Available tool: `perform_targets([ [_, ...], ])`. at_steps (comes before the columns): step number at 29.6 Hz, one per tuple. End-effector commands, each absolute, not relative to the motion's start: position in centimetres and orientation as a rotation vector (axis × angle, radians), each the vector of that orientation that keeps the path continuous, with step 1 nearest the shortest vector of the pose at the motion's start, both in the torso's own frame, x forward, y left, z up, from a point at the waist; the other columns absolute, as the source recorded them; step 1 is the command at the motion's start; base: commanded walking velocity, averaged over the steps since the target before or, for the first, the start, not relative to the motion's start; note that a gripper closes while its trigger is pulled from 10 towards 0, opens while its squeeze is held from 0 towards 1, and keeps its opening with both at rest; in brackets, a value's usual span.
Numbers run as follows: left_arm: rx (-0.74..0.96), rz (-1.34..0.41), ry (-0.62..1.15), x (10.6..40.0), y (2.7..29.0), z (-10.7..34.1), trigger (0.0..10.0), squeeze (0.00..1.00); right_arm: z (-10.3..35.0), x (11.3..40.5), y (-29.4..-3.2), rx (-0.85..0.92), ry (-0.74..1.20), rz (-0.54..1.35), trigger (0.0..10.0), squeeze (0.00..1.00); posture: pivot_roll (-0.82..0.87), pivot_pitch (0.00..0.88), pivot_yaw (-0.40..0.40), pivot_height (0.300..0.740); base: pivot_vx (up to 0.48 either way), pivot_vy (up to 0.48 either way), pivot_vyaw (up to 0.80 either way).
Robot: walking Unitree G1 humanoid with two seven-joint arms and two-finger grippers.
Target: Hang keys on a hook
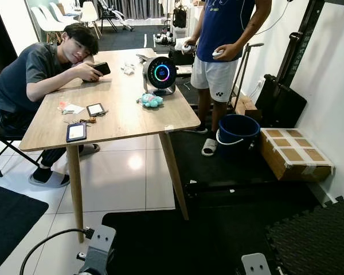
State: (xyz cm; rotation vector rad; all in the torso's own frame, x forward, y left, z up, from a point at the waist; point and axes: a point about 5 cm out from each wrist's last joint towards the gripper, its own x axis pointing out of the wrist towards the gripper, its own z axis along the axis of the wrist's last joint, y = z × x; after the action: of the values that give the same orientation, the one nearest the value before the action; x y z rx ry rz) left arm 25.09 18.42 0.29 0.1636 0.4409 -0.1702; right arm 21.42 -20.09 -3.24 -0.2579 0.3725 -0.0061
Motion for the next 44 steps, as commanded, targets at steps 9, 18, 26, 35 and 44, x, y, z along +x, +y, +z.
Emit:
perform_targets([
  [9,0.243,-0.195,0.35,26.3,18.5,2.7,10.0,0.0,-0.6,23.9,-17.9,-0.285,0.196,0.076,10.0,0.0,0.05,0.121,0.048,0.74,0.0,0.0,0.0],
  [18,0.113,-0.156,0.224,27.0,18.7,5.9,10.0,0.0,2.7,26.2,-15.8,-0.292,0.022,0.135,10.0,0.0,0.08,0.123,0.024,0.74,0.0,0.0,0.0],
  [26,0.1,-0.127,-0.041,27.5,17.4,12.5,10.0,0.0,11.8,28.9,-14.4,-0.197,-0.314,0.115,10.0,0.0,0.06,0.121,0.029,0.74,0.0,0.0,0.0],
  [35,0.12,-0.125,-0.143,28.0,16.4,15.8,10.0,0.0,15.2,28.9,-16.0,-0.112,-0.362,0.01,10.0,0.0,0.05,0.115,0.034,0.74,0.0,0.0,0.0],
  [44,0.123,-0.121,-0.121,27.9,16.4,16.0,10.0,0.0,15.4,28.3,-16.7,-0.091,-0.317,-0.017,10.0,0.0,0.04,0.116,0.038,0.74,0.0,0.0,0.0],
])
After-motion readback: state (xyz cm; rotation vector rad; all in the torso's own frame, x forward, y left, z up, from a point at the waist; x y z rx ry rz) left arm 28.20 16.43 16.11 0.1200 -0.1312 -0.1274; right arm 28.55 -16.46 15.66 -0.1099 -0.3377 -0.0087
